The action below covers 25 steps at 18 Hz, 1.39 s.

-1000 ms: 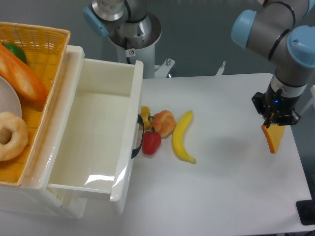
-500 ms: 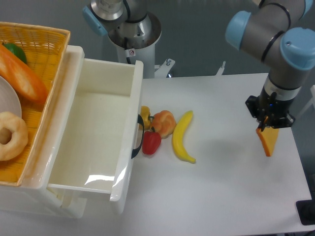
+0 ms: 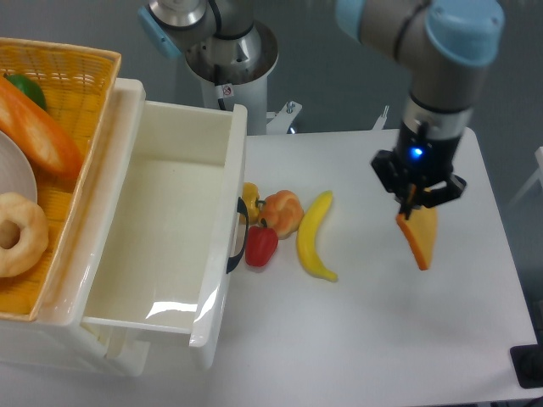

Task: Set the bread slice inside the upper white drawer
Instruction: 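Carry the bread slice over the open white drawer, then lower the bread slice into the drawer and open the gripper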

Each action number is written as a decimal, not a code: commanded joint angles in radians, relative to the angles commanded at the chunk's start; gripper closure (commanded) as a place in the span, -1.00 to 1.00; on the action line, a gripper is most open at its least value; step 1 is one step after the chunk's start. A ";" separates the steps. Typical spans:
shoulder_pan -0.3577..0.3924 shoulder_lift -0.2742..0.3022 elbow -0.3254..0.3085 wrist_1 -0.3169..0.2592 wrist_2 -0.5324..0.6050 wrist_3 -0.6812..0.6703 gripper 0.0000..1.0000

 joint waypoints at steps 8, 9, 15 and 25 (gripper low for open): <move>-0.166 0.143 -0.034 0.002 -0.084 -0.236 1.00; -0.189 0.154 -0.034 0.005 -0.089 -0.256 1.00; -0.316 0.170 -0.037 0.003 -0.095 -0.394 1.00; -0.396 0.221 -0.155 0.002 -0.094 -0.427 0.24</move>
